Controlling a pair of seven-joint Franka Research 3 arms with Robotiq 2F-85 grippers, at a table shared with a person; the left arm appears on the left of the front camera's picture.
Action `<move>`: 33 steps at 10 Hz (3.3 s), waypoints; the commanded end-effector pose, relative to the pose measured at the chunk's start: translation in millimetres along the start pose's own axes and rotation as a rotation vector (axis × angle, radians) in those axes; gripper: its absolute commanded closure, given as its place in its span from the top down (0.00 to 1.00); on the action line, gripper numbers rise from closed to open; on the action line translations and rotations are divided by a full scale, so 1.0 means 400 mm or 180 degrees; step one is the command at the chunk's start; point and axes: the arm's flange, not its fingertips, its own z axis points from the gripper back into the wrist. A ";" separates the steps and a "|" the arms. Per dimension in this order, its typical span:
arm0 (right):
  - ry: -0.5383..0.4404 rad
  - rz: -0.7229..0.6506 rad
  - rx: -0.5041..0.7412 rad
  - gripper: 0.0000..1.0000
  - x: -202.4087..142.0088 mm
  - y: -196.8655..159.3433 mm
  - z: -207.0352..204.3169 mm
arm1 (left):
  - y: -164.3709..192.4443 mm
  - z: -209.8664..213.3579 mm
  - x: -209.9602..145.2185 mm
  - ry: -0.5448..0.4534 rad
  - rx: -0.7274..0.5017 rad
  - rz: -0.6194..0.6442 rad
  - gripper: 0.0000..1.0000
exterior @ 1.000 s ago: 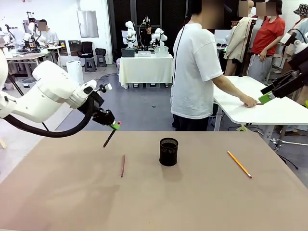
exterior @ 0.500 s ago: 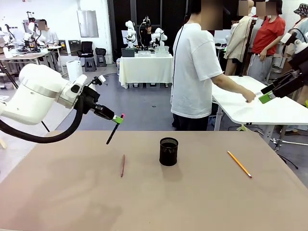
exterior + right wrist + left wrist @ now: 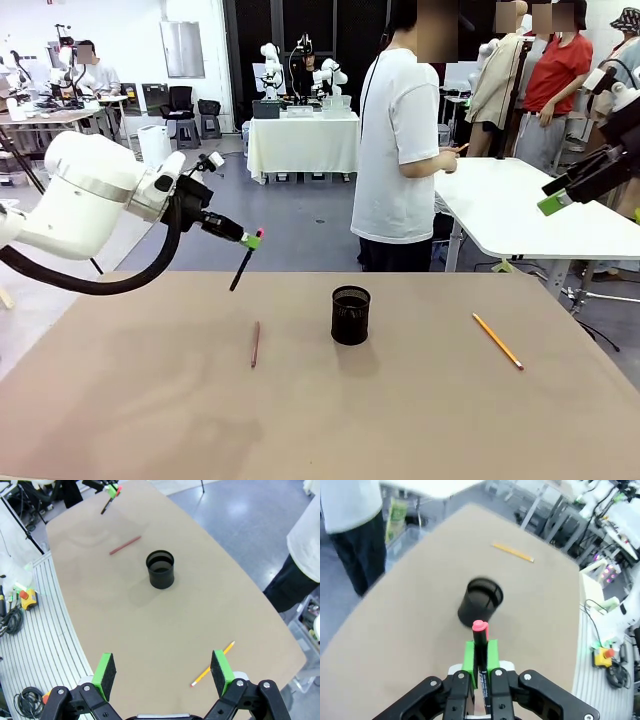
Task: Place the pens into the pen holder.
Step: Pick up a writing instrument from the table and place it into the Pen holder.
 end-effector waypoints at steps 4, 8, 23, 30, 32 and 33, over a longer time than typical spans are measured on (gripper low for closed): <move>-0.0045 0.0015 0.0021 1.00 0.001 0.000 -0.001 | -0.041 -0.187 0.084 -0.0813 -0.0454 -0.1276 0.00; -0.0045 0.0015 0.0021 1.00 0.001 0.000 -0.001 | -0.059 -0.317 0.134 -0.1329 -0.0905 -0.1952 0.00; -0.0045 0.0015 0.0021 1.00 0.001 0.000 -0.001 | 0.113 -0.514 -0.019 -0.1269 -0.1383 -0.1326 0.13; -0.0045 0.0015 0.0021 1.00 0.001 0.000 -0.001 | 0.096 -0.460 -0.009 -0.1045 -0.1421 -0.1325 1.00; -0.0045 0.0015 0.0021 1.00 0.001 0.000 -0.001 | 0.063 -0.365 0.002 -0.0787 -0.1283 -0.1388 1.00; -0.0045 0.0015 0.0021 1.00 0.001 0.000 -0.001 | 0.057 -0.315 0.011 -0.0722 -0.1095 -0.1390 1.00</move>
